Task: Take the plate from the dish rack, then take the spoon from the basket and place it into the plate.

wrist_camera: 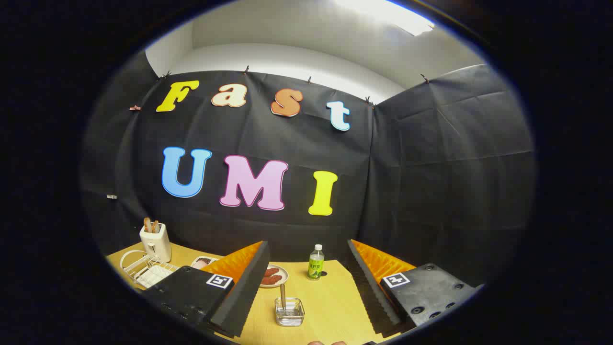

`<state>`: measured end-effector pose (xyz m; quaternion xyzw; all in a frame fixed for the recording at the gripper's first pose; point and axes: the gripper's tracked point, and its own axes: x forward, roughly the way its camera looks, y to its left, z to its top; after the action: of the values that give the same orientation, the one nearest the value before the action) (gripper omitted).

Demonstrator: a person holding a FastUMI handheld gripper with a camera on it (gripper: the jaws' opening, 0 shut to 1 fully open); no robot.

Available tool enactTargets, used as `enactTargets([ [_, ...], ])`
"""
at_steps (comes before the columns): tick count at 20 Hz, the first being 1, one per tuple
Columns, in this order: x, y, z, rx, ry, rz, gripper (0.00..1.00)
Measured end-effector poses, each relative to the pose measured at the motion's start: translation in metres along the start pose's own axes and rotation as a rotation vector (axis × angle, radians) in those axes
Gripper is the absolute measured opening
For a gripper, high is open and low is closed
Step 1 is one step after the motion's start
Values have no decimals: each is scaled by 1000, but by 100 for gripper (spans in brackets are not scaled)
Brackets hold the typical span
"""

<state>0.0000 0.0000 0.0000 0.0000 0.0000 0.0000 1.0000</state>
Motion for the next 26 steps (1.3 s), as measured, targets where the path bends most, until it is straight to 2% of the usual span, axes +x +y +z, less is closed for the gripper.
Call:
enactTargets([
  [11,-1,55,-11,29,23,108,97],
  [16,-8,68,-10,-10,4,141,97],
  [26,-1,80,-20,-40,65,145,97],
])
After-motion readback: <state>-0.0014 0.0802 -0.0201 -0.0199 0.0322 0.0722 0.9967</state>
